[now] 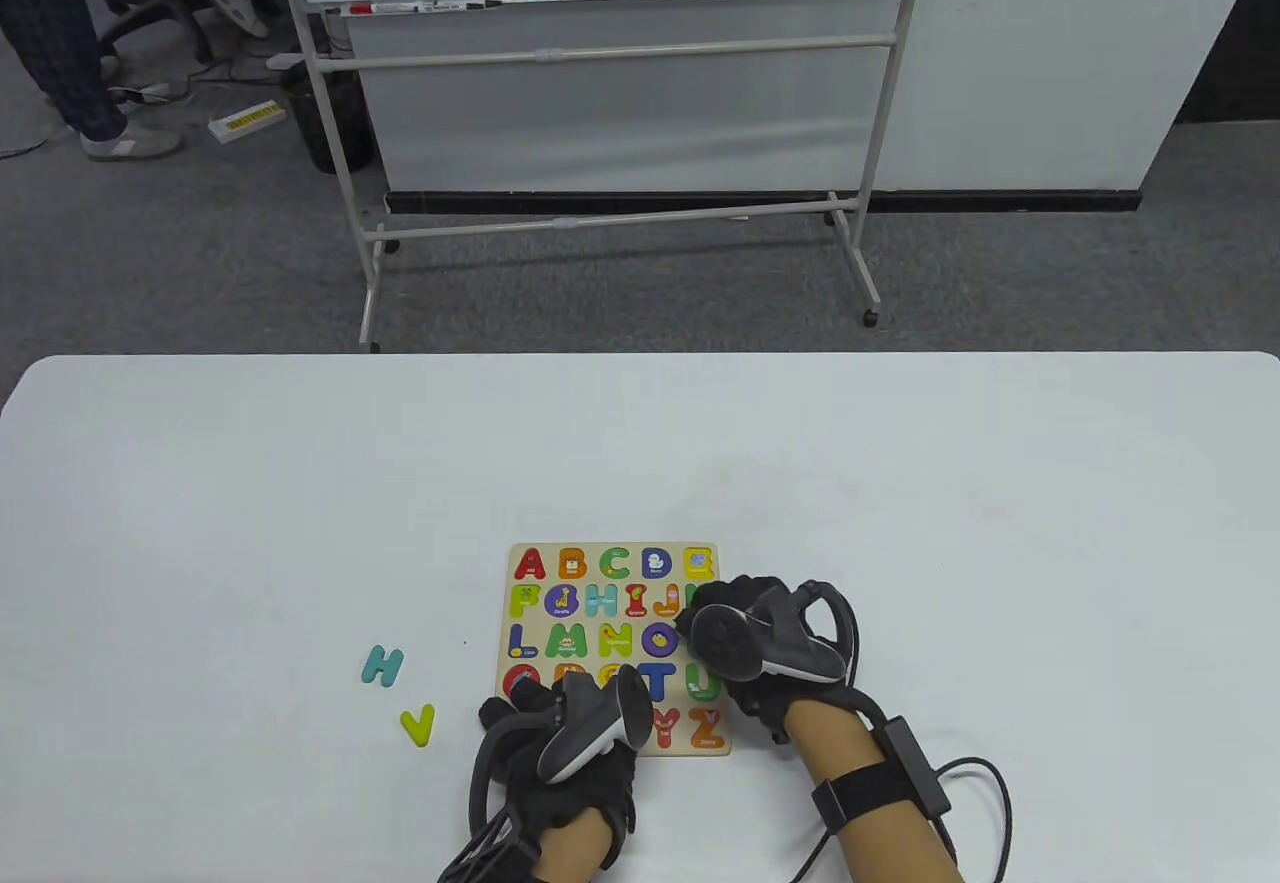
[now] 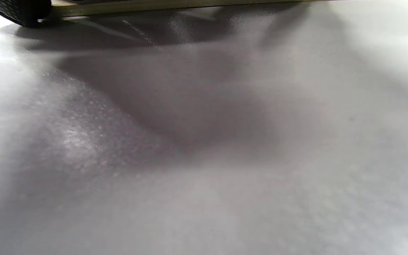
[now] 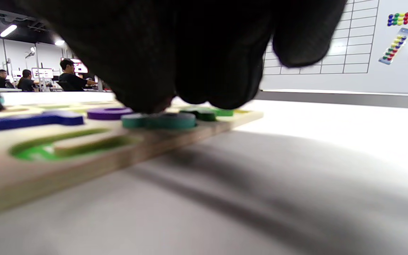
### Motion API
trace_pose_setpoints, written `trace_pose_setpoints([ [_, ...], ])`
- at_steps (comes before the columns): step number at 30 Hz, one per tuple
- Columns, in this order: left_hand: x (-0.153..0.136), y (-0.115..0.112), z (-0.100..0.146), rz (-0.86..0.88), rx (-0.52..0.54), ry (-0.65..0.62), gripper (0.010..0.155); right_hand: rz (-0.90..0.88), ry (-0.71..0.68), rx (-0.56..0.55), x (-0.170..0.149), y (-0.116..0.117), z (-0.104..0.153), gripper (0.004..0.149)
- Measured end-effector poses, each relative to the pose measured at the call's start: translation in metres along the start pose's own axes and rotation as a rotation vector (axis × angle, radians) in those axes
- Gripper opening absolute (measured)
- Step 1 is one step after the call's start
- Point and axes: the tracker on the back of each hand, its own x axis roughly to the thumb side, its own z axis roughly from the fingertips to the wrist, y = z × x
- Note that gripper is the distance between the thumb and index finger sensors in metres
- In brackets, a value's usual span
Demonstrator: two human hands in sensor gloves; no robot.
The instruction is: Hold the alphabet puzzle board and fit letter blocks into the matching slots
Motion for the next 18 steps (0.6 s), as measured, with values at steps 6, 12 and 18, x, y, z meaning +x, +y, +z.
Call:
trace_pose_setpoints([
  [6,0.000,0.000,0.000,-0.002,0.000,0.001,0.084,-0.048,0.040,-0.019,-0.002,-0.013,0.013,0.061],
  [12,0.000,0.000,0.000,0.000,0.000,-0.001,0.084,-0.055,0.023,-0.060,0.002,-0.024,0.035,0.068],
  [18,0.000,0.000,0.000,-0.001,0.002,0.002,0.084,-0.091,-0.052,0.030,0.008,-0.022,0.054,0.069],
])
